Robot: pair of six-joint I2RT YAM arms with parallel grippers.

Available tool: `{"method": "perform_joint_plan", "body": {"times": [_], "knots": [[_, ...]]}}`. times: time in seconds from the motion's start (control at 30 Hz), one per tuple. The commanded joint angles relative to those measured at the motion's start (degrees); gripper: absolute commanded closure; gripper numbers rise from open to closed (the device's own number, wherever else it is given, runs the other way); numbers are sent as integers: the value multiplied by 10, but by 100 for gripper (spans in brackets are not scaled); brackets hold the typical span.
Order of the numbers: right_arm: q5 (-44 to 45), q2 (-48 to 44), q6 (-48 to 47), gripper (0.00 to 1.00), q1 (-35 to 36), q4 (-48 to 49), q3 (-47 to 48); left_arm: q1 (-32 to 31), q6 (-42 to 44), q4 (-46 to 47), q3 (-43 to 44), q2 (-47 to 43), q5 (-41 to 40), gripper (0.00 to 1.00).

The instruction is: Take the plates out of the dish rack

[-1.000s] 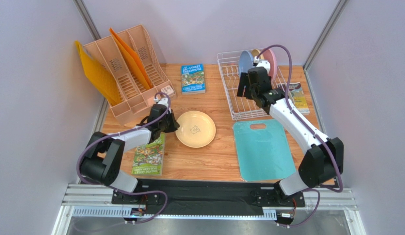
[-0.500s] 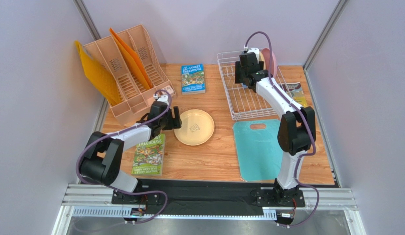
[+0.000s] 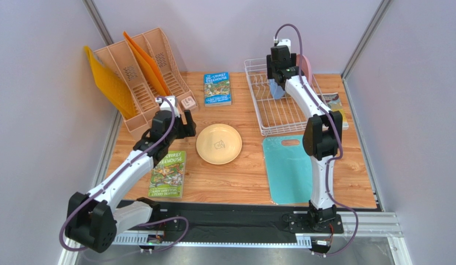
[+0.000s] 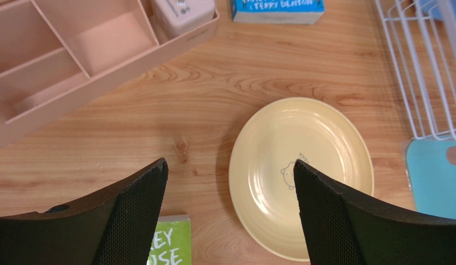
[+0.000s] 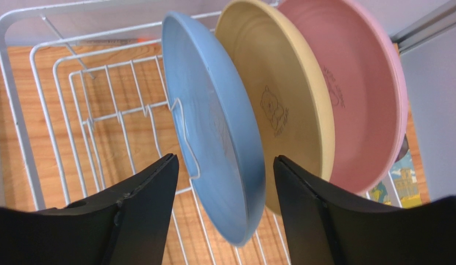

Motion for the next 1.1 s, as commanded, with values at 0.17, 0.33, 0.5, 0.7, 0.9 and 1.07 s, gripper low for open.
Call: {"method": "perform_joint_plan", "body": {"times": [0.17, 0.33, 0.5, 0.7, 0.9, 1.07], "knots": [[67, 61, -74, 80, 2, 5, 79, -2, 35, -26, 30, -71, 15, 8], [110, 25, -95, 100, 9, 42, 35, -2, 30, -23, 26, -70, 19, 8], [181, -19, -151, 100, 27, 137, -20, -5, 27, -26, 23, -63, 16, 1], [297, -33, -250, 100, 52, 233, -23, -9, 27, -29, 17, -73, 10, 1], [351, -80, -312, 100, 81, 319, -76, -9, 23, -30, 13, -80, 14, 1], [324, -188, -208, 100, 111, 221, -133, -9, 21, -25, 13, -88, 32, 1]]}}
